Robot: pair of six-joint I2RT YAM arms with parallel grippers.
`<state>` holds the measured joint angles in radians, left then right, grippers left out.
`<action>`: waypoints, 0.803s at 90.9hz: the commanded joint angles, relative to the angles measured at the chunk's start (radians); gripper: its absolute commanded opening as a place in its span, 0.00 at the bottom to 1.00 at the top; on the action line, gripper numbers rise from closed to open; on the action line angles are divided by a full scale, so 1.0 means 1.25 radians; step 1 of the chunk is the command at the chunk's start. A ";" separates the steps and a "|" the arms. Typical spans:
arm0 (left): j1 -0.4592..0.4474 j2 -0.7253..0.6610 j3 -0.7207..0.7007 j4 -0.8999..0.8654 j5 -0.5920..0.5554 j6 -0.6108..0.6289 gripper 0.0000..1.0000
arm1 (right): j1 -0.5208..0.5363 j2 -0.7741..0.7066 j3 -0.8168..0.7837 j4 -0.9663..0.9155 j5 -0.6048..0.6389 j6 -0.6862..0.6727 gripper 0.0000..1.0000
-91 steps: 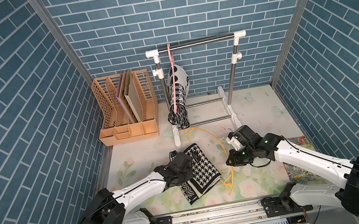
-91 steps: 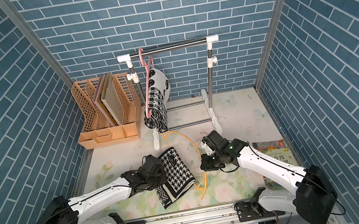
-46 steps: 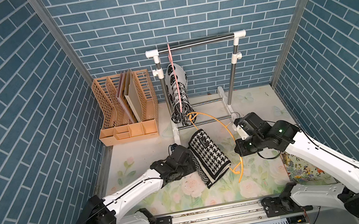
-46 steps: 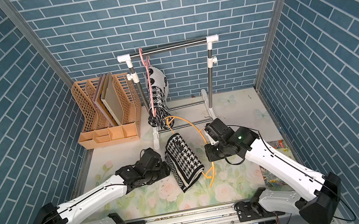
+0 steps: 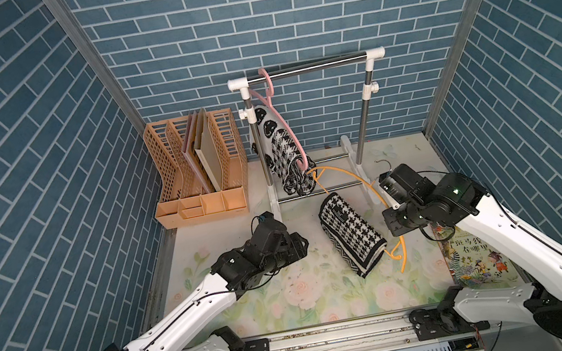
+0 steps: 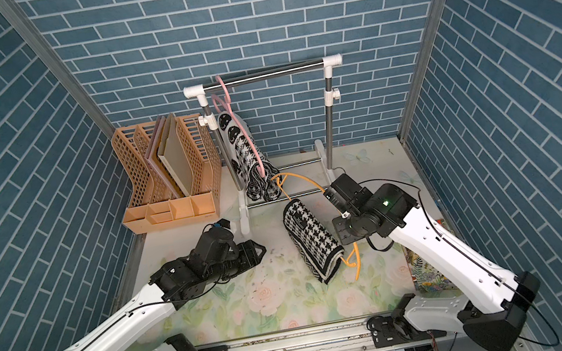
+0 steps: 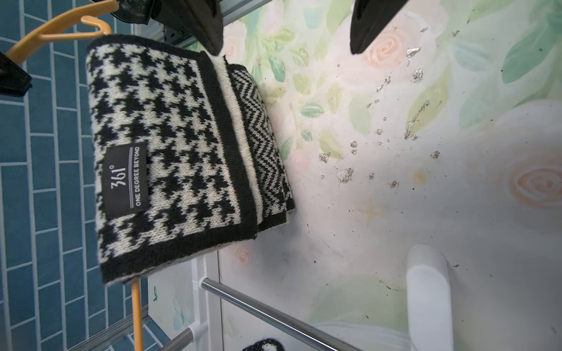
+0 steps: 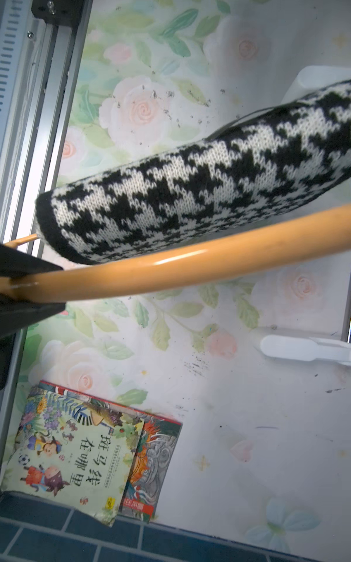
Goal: Hang the scarf on the hanger
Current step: Place the hanger at the clothesline.
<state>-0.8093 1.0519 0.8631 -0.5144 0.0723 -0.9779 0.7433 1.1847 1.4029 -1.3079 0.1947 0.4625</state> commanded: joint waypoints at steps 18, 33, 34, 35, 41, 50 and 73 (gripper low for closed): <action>0.004 0.008 0.020 -0.028 -0.005 0.003 0.70 | -0.002 -0.063 -0.064 -0.025 0.067 -0.009 0.00; 0.003 0.016 0.012 -0.021 -0.006 0.003 0.71 | -0.002 -0.076 -0.098 -0.024 0.063 0.001 0.00; 0.003 0.017 0.012 -0.021 -0.006 0.003 0.71 | -0.002 -0.078 -0.098 -0.024 0.064 0.001 0.00; 0.003 0.017 0.012 -0.020 -0.006 0.003 0.71 | -0.001 -0.078 -0.099 -0.024 0.065 0.003 0.00; 0.003 0.020 0.009 -0.016 -0.006 0.001 0.71 | -0.003 -0.077 -0.103 -0.023 0.074 0.013 0.00; 0.003 0.020 0.010 -0.006 -0.003 -0.002 0.71 | -0.002 -0.066 -0.106 -0.024 0.093 0.030 0.00; 0.003 0.016 0.049 0.000 0.006 0.000 0.71 | -0.004 0.028 -0.005 -0.025 0.169 0.075 0.00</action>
<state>-0.8089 1.0756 0.8757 -0.5148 0.0731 -0.9802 0.7414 1.1820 1.3132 -1.3365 0.3191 0.4763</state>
